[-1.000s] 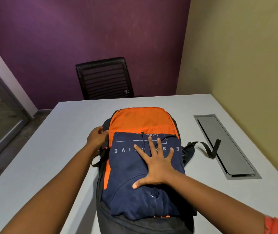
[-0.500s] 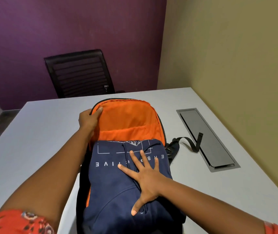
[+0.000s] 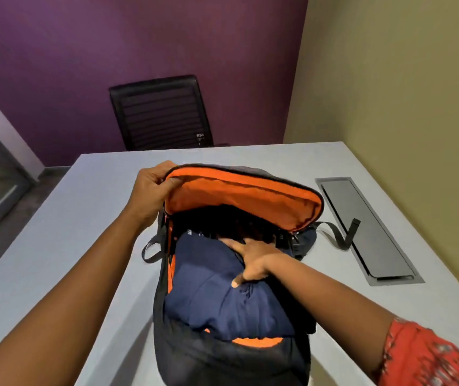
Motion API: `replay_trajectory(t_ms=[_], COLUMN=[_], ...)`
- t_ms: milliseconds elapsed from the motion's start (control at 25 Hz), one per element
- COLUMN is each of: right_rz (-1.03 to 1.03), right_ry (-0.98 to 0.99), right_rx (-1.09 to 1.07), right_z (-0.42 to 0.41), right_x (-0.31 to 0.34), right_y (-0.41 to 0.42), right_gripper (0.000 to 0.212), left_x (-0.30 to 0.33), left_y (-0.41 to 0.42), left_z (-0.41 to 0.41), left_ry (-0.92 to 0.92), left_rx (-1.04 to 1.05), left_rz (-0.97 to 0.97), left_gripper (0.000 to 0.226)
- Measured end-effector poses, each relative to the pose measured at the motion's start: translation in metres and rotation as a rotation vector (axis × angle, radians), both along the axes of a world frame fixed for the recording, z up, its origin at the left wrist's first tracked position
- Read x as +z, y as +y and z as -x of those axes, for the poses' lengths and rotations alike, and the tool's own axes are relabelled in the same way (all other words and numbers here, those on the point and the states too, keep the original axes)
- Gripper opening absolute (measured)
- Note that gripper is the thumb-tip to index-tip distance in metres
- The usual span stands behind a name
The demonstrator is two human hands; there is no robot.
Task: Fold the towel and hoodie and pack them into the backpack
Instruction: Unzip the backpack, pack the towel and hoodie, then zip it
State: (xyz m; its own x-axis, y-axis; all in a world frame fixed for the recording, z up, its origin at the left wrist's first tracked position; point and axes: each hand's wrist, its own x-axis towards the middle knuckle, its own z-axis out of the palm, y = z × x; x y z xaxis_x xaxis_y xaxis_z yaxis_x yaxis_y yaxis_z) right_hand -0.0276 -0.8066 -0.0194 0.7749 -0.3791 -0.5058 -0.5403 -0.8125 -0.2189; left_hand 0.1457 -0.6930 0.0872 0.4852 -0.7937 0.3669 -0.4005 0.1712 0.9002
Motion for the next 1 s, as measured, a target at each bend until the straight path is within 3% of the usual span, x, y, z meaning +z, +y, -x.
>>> replay_trajectory(t_ms=[200, 280, 360, 440, 520, 600, 640, 720, 800, 880, 1000], right_rz=[0.081, 0.193, 0.390, 0.584, 0.651, 0.580, 0.497, 0.435, 0.437, 0.395, 0.325], right_ry=[-0.160, -0.253, -0.590, -1.073, -1.231, -0.969, -0.792, -0.495, -0.341, -0.251, -0.204], right_rx=[-0.039, 0.076, 0.310, 0.492, 0.367, 0.147, 0.072, 0.113, 0.279, 0.324, 0.243], right_z=[0.006, 0.009, 0.011, 0.016, 0.019, 0.021, 0.021, 0.022, 0.022, 0.021, 0.019], right_x=[0.004, 0.017, 0.032, 0.048, 0.059, 0.068, 0.070, 0.066, 0.055, 0.045, 0.033], right_y=[0.043, 0.080, 0.105, 0.115, 0.110, 0.100, 0.097, 0.098, 0.105, 0.112, 0.113], right_gripper=[0.040, 0.034, 0.023, 0.009, 0.033, 0.069, 0.070, 0.046, 0.034, 0.031, 0.029], left_x=[-0.025, -0.035, -0.047, -0.060, -0.072, -0.090, -0.101, -0.122, -0.132, -0.129, -0.122], left_y=[0.035, 0.043, 0.050, 0.061, 0.074, 0.087, 0.092, 0.100, 0.100, 0.094, 0.086], left_z=[-0.001, 0.003, 0.005, 0.009, 0.013, 0.013, 0.011, 0.010, 0.018, 0.026, 0.029], left_ry=[-0.094, -0.090, -0.065, -0.071, -0.022, 0.030, 0.033, 0.016, 0.057, 0.072, -0.069], left_rx=[-0.119, -0.052, 0.001, 0.045, 0.066, 0.103, 0.127, 0.158, 0.219, 0.365, 0.449], left_rz=[-0.226, -0.217, -0.169, -0.140, -0.146, -0.262, -0.377, -0.628, -0.713, -0.753, -0.959], left_gripper=[0.026, 0.030, 0.022, 0.025, 0.036, 0.057, 0.067, 0.082, 0.097, 0.094, 0.077])
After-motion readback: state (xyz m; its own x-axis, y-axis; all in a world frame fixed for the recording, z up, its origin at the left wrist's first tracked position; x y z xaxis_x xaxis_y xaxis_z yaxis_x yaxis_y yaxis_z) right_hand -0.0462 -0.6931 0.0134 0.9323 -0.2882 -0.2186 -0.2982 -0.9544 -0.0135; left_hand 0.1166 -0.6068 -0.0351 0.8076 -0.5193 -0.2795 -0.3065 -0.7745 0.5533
